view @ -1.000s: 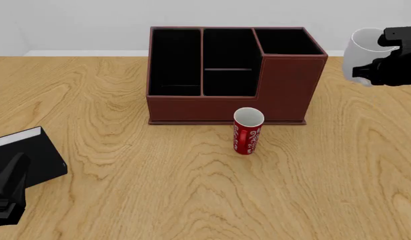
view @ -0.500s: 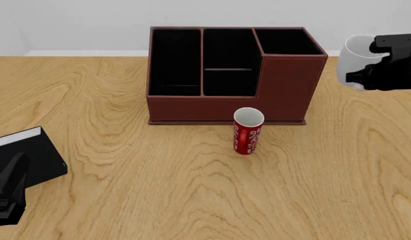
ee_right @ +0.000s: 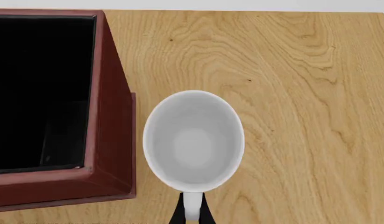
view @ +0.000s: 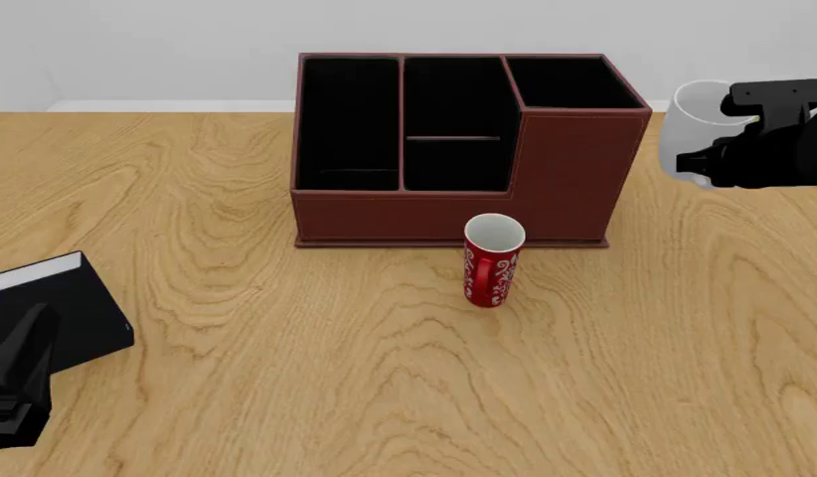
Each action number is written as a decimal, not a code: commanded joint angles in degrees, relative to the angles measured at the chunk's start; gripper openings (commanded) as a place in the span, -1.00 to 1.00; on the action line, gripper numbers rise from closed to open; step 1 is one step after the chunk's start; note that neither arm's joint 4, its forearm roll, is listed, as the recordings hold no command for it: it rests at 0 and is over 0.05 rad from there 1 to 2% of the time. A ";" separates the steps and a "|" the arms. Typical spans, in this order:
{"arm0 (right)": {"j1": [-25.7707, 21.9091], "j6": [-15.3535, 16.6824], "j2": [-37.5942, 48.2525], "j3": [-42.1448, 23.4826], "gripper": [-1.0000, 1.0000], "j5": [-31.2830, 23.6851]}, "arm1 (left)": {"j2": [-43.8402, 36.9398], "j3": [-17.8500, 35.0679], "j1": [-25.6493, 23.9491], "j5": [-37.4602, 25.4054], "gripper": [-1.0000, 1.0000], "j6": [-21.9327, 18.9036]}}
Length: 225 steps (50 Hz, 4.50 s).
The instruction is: Pick up the white mug and place it to the right of the caddy.
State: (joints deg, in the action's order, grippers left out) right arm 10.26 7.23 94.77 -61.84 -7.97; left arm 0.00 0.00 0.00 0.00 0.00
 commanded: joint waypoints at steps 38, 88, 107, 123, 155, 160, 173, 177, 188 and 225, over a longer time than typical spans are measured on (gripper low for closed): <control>-1.90 -0.82 0.68 2.39 -1.00 2.49 | 0.00 0.00 0.00 0.00 1.00 0.00; -1.96 -1.74 4.38 3.52 -1.00 5.42 | 0.00 0.00 0.00 0.00 1.00 0.00; -1.94 -1.94 5.77 4.07 -1.00 6.59 | 0.00 0.00 0.00 0.00 1.00 0.00; -2.27 -2.11 6.86 4.12 -1.00 7.27 | 0.00 0.00 0.00 0.00 1.00 0.00; -2.44 -2.26 8.55 4.41 -1.00 8.19 | 0.00 0.00 0.00 0.00 1.00 0.00; -2.07 -1.95 9.15 4.55 -1.00 8.59 | 0.00 0.00 0.00 0.00 1.00 0.00; -2.12 -2.07 10.28 4.93 -1.00 9.52 | 0.00 0.00 0.00 0.00 1.00 0.00; -2.30 -2.36 10.51 4.99 -1.00 9.70 | 0.00 0.00 0.00 0.00 1.00 0.00; -2.42 -2.44 10.72 5.06 -1.00 9.83 | 0.00 0.00 0.00 0.00 1.00 0.00; -2.39 -2.18 13.17 5.33 -1.00 11.05 | 0.00 0.00 0.00 0.00 1.00 0.00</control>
State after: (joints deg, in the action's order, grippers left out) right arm 8.16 5.62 106.56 -56.63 2.93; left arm 0.00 0.00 0.00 0.00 0.00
